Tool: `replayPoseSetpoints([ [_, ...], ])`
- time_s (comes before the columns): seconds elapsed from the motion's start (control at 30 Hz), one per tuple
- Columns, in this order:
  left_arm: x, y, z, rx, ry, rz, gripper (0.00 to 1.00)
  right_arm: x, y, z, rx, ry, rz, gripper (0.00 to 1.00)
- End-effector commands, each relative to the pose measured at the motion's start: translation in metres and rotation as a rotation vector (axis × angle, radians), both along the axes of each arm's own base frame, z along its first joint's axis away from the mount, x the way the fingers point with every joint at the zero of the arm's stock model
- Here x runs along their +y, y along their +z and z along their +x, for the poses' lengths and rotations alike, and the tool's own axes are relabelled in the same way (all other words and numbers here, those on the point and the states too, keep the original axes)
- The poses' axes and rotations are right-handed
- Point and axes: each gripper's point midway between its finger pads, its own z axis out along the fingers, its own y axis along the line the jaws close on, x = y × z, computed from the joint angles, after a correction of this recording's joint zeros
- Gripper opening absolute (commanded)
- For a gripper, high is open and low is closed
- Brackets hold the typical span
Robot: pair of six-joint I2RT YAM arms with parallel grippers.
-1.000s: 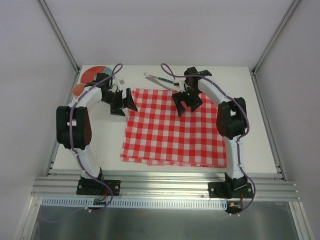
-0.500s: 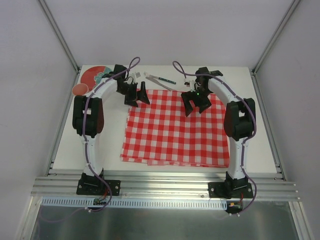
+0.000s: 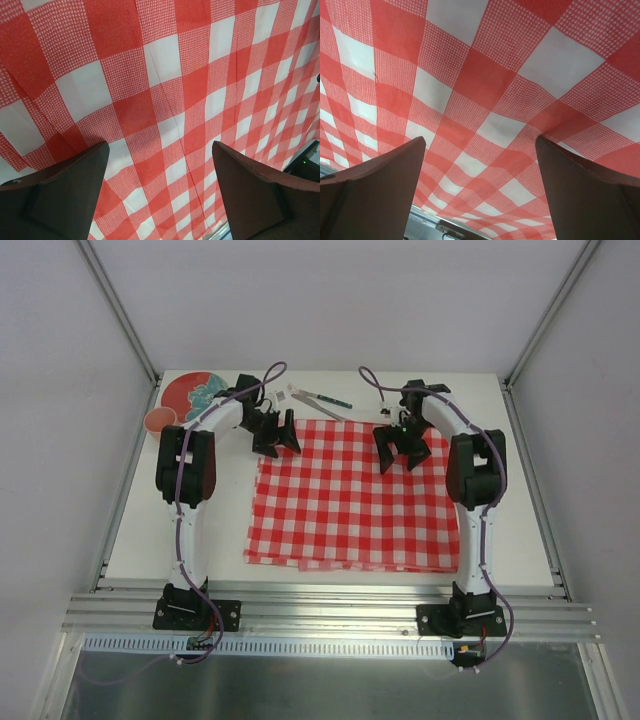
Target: Set the dinner table for one person
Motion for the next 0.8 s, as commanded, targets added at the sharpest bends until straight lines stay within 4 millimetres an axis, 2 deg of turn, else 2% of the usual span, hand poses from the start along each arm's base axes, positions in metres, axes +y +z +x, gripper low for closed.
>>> replayPoseSetpoints([
  [0.0,0.011,0.001,-0.010,0.019,0.031,0.044,0.86,0.000,0.002,0.006,0.004,-0.005,-0.004,0.97],
  [0.07,0.016,-0.001,-0.015,0.035,0.041,0.048,0.86,0.002,0.003,0.006,0.004,-0.004,-0.002,0.97],
  [0.3,0.026,0.006,-0.020,0.033,0.072,0.058,0.86,0.032,0.011,0.008,-0.015,0.031,0.028,0.97],
  [0.57,0.042,0.006,-0.012,0.012,0.103,0.087,0.87,0.042,0.006,0.003,0.002,0.042,0.037,0.97],
  [0.77,0.047,0.013,-0.008,-0.005,0.113,0.088,0.87,0.046,0.008,0.004,-0.013,0.052,0.035,0.97],
])
